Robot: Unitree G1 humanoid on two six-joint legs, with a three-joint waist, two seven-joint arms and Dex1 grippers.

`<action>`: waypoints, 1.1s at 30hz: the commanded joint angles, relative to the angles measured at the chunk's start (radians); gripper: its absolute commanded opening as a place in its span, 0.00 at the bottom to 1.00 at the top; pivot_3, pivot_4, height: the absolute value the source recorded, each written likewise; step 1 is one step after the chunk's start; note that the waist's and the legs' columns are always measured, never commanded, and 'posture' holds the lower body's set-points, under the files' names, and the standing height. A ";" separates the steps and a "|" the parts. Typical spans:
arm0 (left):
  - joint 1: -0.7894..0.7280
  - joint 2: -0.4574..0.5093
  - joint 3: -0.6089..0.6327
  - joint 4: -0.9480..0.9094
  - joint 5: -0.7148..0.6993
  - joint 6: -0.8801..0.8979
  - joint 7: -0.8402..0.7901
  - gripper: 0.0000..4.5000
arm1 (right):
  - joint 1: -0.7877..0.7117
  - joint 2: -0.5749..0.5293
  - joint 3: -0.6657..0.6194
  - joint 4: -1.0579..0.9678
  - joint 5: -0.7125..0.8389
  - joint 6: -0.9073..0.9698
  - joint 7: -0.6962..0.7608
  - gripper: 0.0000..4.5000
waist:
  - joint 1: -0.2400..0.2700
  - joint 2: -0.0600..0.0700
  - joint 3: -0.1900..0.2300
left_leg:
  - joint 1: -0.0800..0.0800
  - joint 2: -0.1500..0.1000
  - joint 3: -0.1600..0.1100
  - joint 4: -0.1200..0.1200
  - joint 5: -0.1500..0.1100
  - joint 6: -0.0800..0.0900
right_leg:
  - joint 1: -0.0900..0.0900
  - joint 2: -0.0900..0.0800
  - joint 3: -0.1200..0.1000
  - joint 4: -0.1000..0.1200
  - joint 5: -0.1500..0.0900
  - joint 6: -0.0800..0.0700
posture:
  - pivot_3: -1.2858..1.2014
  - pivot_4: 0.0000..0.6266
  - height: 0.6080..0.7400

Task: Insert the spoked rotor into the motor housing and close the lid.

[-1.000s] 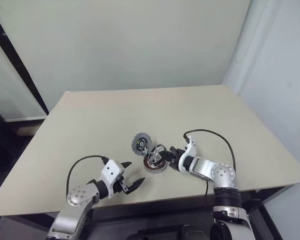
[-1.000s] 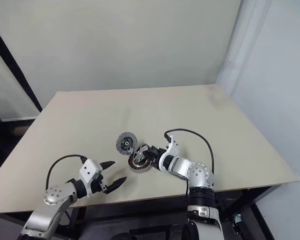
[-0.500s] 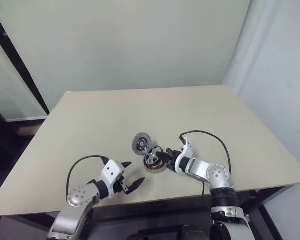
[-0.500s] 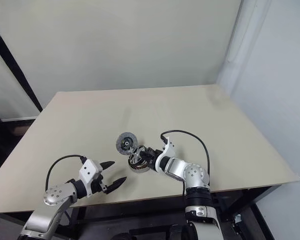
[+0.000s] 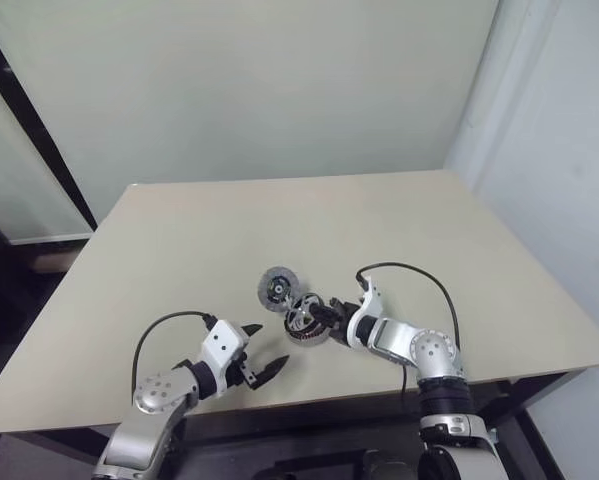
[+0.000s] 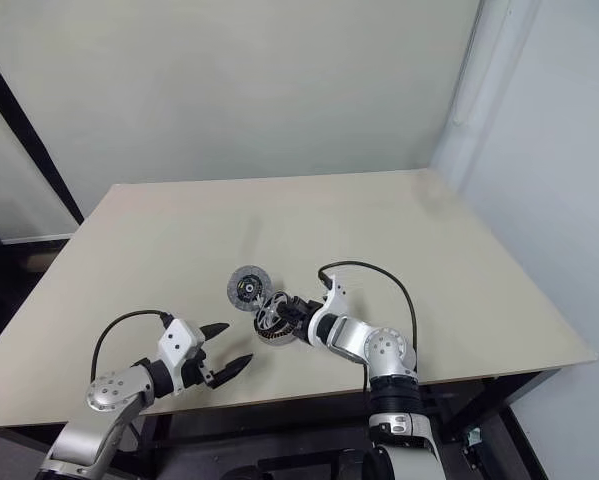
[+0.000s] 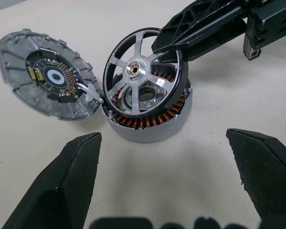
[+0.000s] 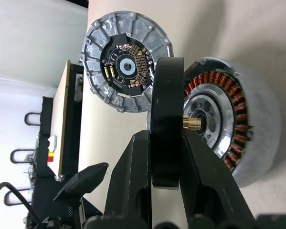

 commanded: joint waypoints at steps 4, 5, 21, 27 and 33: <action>-0.019 0.002 0.007 -0.036 -0.007 -0.008 0.000 1.00 | 0.015 0.117 0.007 -0.001 0.040 0.009 -0.026 0.09 | 0.000 0.000 0.000 | 0.000 0.000 0.000 0.000 0.000 0.000 | 0.000 0.000 0.000 0.000 0.000 0.000 | 0.52 0.00 1.00; -0.020 0.001 0.007 -0.035 -0.006 -0.008 0.000 1.00 | 0.014 0.117 0.008 -0.001 0.045 0.010 -0.024 0.09 | 0.000 0.000 0.000 | 0.000 0.000 0.000 0.000 0.000 0.000 | 0.000 0.000 0.000 0.000 0.000 0.000 | 0.52 0.00 1.00; -0.022 -0.001 -0.001 -0.025 -0.002 -0.016 -0.004 1.00 | 0.008 0.081 0.038 -0.037 0.040 -0.028 -0.018 0.29 | 0.000 0.000 0.000 | 0.000 0.000 -0.001 0.000 0.000 0.000 | 0.000 0.000 0.000 0.000 0.000 0.000 | 0.52 0.00 1.00; -0.026 -0.003 -0.008 -0.013 0.000 -0.022 -0.008 1.00 | 0.009 0.048 0.048 -0.058 0.030 -0.027 0.000 0.29 | 0.000 0.000 0.000 | -0.001 0.000 -0.001 0.000 0.000 0.000 | 0.000 0.000 0.000 0.000 0.000 0.000 | 0.52 0.00 1.00; -0.028 -0.004 -0.011 -0.010 0.001 -0.025 -0.012 1.00 | 0.006 -0.024 0.091 -0.157 -0.020 -0.023 0.010 0.29 | 0.001 0.000 0.000 | -0.001 0.000 -0.001 0.000 0.000 0.000 | 0.000 0.000 0.000 0.000 0.000 0.000 | 0.52 0.00 1.00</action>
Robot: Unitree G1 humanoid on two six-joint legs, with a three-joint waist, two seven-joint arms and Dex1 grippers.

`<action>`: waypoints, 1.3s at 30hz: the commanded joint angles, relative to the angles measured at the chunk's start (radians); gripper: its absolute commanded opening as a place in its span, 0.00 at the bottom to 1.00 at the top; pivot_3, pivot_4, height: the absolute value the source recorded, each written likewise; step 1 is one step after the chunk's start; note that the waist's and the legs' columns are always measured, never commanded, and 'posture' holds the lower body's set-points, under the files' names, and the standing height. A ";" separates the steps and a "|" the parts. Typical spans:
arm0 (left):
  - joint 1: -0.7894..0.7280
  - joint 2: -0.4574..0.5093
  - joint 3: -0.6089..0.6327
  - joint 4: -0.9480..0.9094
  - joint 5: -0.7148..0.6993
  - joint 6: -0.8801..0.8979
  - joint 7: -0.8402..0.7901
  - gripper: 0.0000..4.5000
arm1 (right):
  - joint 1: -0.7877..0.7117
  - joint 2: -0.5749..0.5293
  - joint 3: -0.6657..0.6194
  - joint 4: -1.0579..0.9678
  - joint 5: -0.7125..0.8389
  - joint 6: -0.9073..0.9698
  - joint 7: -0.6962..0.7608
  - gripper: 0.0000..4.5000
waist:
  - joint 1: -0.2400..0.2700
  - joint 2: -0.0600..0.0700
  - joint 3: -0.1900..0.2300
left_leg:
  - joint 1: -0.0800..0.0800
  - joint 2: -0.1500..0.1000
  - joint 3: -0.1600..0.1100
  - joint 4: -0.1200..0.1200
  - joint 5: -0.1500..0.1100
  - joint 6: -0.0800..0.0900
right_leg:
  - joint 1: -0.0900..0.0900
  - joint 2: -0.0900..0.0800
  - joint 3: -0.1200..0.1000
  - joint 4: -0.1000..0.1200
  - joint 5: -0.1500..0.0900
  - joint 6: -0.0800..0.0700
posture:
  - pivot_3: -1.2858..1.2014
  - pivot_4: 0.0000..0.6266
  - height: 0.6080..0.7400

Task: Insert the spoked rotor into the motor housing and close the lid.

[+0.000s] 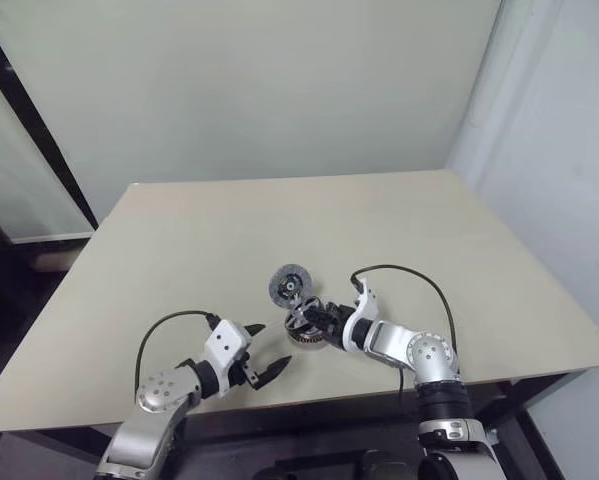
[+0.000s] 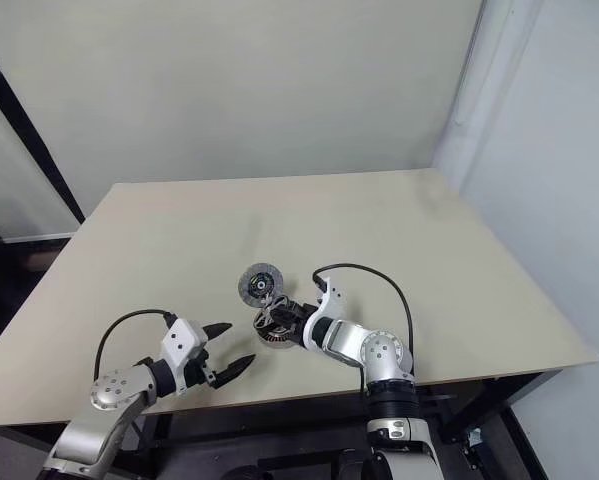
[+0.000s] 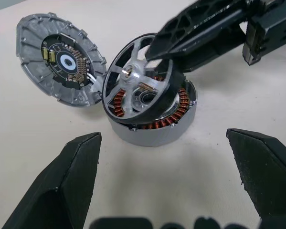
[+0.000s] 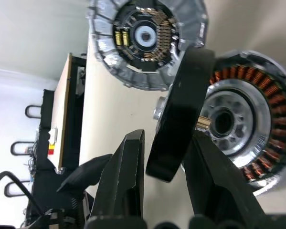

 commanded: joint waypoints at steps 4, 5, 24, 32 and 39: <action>-0.018 -0.001 0.003 -0.012 -0.004 -0.021 -0.007 1.00 | -0.019 -0.115 0.105 -0.205 -0.118 -0.022 0.042 0.29 | 0.002 0.000 0.000 | 0.000 0.000 0.000 0.000 0.000 0.000 | 0.000 -0.001 0.000 0.000 0.000 0.000 | 0.52 0.00 1.00; -0.018 -0.001 0.003 -0.010 -0.004 -0.022 -0.007 1.00 | -0.019 -0.130 0.114 -0.223 -0.131 -0.025 0.045 0.29 | 0.002 0.000 0.000 | -0.001 0.000 0.000 0.000 0.000 0.000 | 0.000 -0.001 0.000 -0.001 0.000 0.000 | 0.52 0.00 1.00; -0.023 -0.002 0.003 -0.001 -0.001 -0.031 -0.014 1.00 | 0.036 -0.185 0.250 -0.233 -0.328 -0.176 0.178 0.29 | 0.002 -0.001 0.000 | 0.000 -0.001 0.003 0.000 0.000 0.000 | 0.000 0.000 0.000 -0.001 0.000 0.000 | 0.52 0.00 1.00; -0.019 0.003 0.004 -0.007 -0.001 -0.026 -0.014 1.00 | 0.049 -0.201 0.262 -0.230 -0.362 -0.196 0.229 0.29 | 0.002 -0.001 0.000 | 0.000 -0.001 0.005 0.000 0.000 0.000 | 0.000 0.000 0.000 -0.001 0.000 0.000 | 0.52 0.00 1.00; -0.020 0.005 0.004 -0.008 -0.002 -0.023 -0.016 1.00 | 0.069 -0.294 0.420 -0.333 -0.423 -0.206 0.354 0.29 | 0.002 -0.001 0.000 | 0.000 -0.002 0.005 0.000 0.000 0.000 | 0.000 0.000 0.000 -0.001 0.000 0.000 | 0.52 0.00 1.00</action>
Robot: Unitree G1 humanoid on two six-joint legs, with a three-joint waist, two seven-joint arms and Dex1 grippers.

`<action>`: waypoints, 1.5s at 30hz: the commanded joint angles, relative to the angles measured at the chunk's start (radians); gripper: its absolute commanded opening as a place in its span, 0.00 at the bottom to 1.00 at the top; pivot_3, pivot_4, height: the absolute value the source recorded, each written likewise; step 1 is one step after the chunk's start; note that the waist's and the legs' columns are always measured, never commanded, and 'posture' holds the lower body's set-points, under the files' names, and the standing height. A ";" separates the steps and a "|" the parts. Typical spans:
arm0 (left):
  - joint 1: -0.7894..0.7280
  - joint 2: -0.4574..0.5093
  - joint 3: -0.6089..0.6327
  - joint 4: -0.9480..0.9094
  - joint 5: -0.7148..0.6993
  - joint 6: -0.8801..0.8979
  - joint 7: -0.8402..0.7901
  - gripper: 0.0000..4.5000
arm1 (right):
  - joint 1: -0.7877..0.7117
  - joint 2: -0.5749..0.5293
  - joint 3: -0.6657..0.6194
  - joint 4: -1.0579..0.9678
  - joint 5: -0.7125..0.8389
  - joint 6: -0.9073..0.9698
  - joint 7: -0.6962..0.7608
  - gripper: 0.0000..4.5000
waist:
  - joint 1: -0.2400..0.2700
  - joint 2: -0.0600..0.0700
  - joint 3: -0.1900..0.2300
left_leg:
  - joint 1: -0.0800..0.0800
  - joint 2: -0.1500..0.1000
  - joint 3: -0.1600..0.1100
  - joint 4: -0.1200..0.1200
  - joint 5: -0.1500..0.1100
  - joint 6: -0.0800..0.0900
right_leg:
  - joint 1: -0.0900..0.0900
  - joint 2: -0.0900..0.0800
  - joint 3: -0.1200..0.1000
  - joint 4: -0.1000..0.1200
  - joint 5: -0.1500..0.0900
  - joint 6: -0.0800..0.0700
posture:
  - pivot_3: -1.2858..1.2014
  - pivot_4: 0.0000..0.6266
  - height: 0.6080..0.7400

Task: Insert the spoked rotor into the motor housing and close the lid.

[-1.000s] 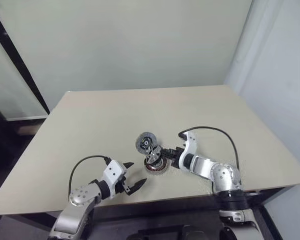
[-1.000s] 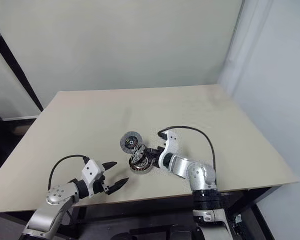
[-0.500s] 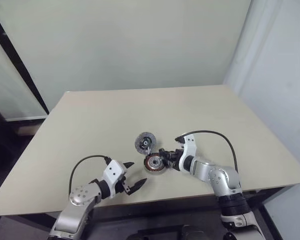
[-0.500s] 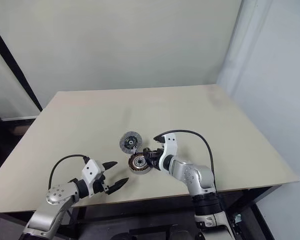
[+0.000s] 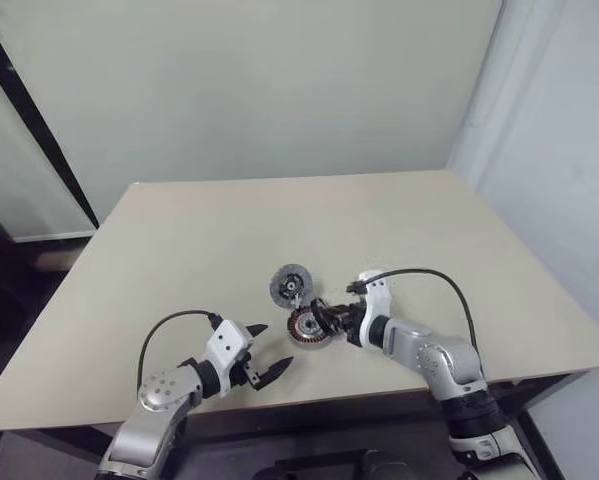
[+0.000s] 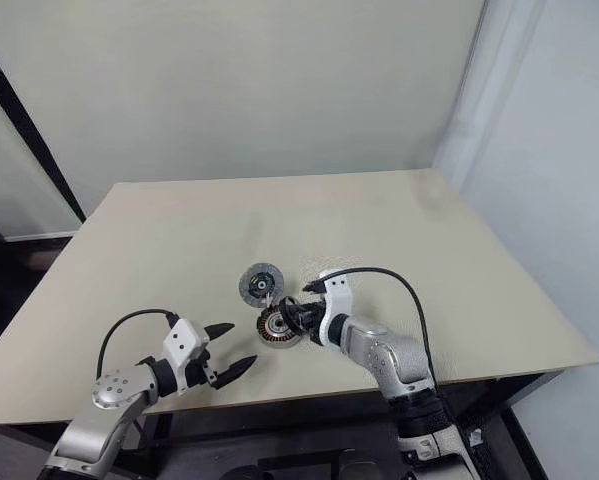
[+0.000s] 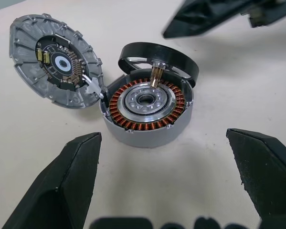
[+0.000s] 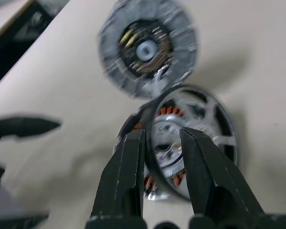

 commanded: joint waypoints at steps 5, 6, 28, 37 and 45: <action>-0.016 0.005 0.006 -0.019 -0.003 -0.010 -0.005 1.00 | 0.005 -0.030 0.119 -0.070 -0.100 -0.083 0.062 0.29 | 0.000 0.000 0.000 | 0.001 0.000 0.000 0.000 0.000 0.000 | 0.000 0.000 0.000 0.000 0.000 0.000 | 0.52 0.00 1.00; -0.017 0.004 0.005 -0.019 -0.003 -0.010 -0.005 1.00 | 0.005 -0.033 0.132 -0.062 -0.120 -0.099 0.062 0.29 | 0.000 0.000 0.000 | 0.001 0.000 0.000 0.000 0.000 0.000 | 0.000 0.000 0.000 0.000 0.000 -0.001 | 0.52 0.00 1.00; -0.023 0.005 0.005 -0.016 -0.001 -0.010 -0.005 1.00 | -0.085 -0.138 0.144 -0.144 -0.207 -0.074 0.184 0.99 | 0.005 -0.001 0.000 | 0.001 0.000 0.001 0.001 0.000 0.000 | 0.001 0.000 0.000 0.001 -0.001 -0.002 | 0.52 0.00 1.00; -0.022 0.004 0.007 -0.019 -0.001 -0.012 -0.001 1.00 | -0.114 -0.114 0.171 0.023 -0.269 -0.138 0.212 0.99 | 0.018 -0.002 0.000 | 0.001 -0.001 0.001 0.001 0.000 0.000 | 0.001 0.000 0.000 0.001 -0.001 -0.001 | 0.52 0.00 1.00; -0.012 0.006 0.012 -0.019 -0.001 -0.016 0.003 1.00 | -0.113 -0.077 0.179 0.076 -0.319 -0.191 0.212 0.64 | 0.021 -0.002 0.000 | 0.001 0.000 0.001 0.002 0.000 0.000 | 0.001 0.000 0.000 0.002 0.000 0.000 | 0.52 0.00 1.00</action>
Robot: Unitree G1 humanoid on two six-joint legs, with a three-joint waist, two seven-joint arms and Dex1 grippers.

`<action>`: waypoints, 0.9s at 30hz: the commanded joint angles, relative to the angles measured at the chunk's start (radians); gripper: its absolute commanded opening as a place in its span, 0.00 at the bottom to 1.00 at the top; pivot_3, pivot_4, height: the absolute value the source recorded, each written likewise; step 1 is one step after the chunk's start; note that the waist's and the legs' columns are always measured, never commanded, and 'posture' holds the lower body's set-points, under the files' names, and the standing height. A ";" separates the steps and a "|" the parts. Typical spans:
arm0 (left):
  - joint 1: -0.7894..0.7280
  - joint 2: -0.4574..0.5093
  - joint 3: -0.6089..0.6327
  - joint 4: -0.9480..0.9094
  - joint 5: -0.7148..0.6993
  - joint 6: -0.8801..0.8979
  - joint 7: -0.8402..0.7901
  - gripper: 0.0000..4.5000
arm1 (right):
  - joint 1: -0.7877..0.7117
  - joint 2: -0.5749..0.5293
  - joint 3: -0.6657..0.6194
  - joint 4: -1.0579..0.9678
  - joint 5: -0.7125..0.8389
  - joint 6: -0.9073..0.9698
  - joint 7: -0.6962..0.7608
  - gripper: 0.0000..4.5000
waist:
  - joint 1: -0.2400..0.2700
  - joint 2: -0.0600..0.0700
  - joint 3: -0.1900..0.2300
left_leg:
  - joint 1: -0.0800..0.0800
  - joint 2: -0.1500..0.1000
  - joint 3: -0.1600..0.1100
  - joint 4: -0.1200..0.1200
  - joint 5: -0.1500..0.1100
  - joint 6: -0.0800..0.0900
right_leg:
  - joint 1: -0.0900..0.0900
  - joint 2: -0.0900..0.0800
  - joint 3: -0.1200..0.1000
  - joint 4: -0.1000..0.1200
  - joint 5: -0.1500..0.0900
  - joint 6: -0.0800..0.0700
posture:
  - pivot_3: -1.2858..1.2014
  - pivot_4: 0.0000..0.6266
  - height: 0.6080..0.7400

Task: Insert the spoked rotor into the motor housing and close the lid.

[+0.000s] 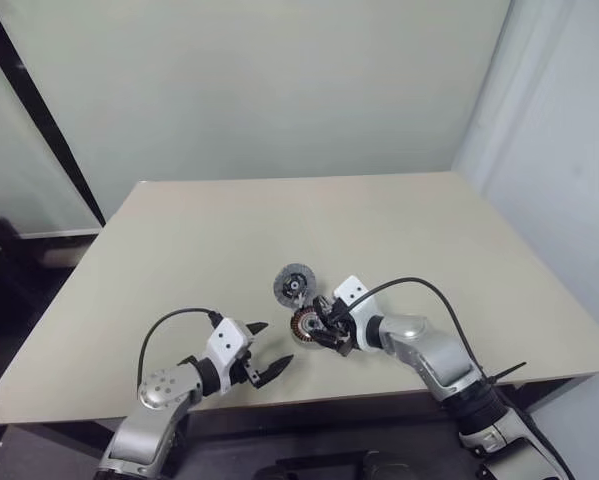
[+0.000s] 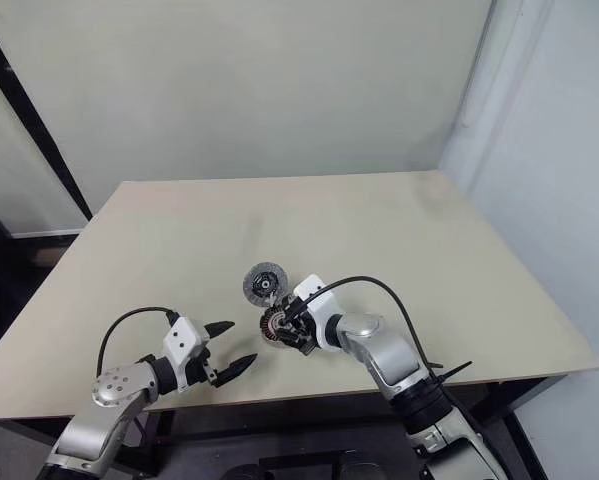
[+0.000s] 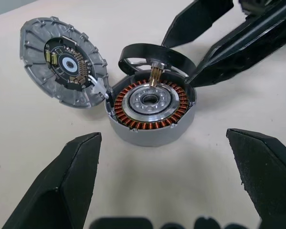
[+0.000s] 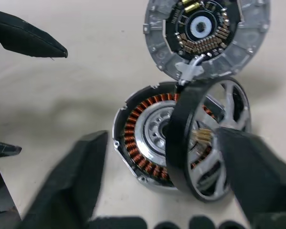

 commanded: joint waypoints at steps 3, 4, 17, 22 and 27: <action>-0.005 0.003 0.011 -0.018 -0.001 -0.018 0.003 1.00 | -0.027 0.015 -0.009 -0.013 -0.025 -0.039 0.003 0.41 | 0.001 0.000 0.000 | 0.000 0.000 0.000 0.000 0.000 0.000 | 0.000 0.000 0.000 0.000 0.000 0.000 | 0.52 0.00 1.00; -0.005 0.004 0.011 -0.017 0.000 -0.019 0.003 1.00 | -0.027 0.016 -0.012 -0.017 -0.028 -0.041 0.003 0.32 | 0.001 0.000 0.000 | 0.000 0.000 0.000 0.000 0.000 0.000 | 0.000 0.000 0.000 0.000 0.000 0.000 | 0.52 0.00 1.00; -0.015 -0.001 0.005 0.002 0.001 -0.034 -0.001 1.00 | -0.032 0.010 -0.036 -0.043 -0.064 -0.059 -0.017 0.01 | 0.001 0.000 0.000 | 0.000 0.000 0.000 0.002 0.000 0.000 | 0.000 0.000 0.000 0.001 0.000 0.000 | 0.52 0.00 1.00; -0.013 0.001 0.008 0.004 0.002 -0.037 0.000 1.00 | -0.051 -0.011 -0.056 -0.088 -0.052 -0.034 0.012 0.01 | 0.001 0.000 0.000 | 0.000 0.000 0.000 0.002 0.000 0.000 | 0.000 0.000 0.000 0.001 0.000 0.000 | 0.52 0.00 1.00; -0.012 0.002 0.009 0.004 0.002 -0.037 0.001 1.00 | -0.069 -0.049 -0.048 -0.135 -0.053 -0.011 0.047 0.21 | 0.001 0.000 0.000 | 0.000 0.000 0.000 0.002 0.000 0.000 | 0.000 0.000 0.000 0.002 0.000 0.000 | 0.52 0.00 1.00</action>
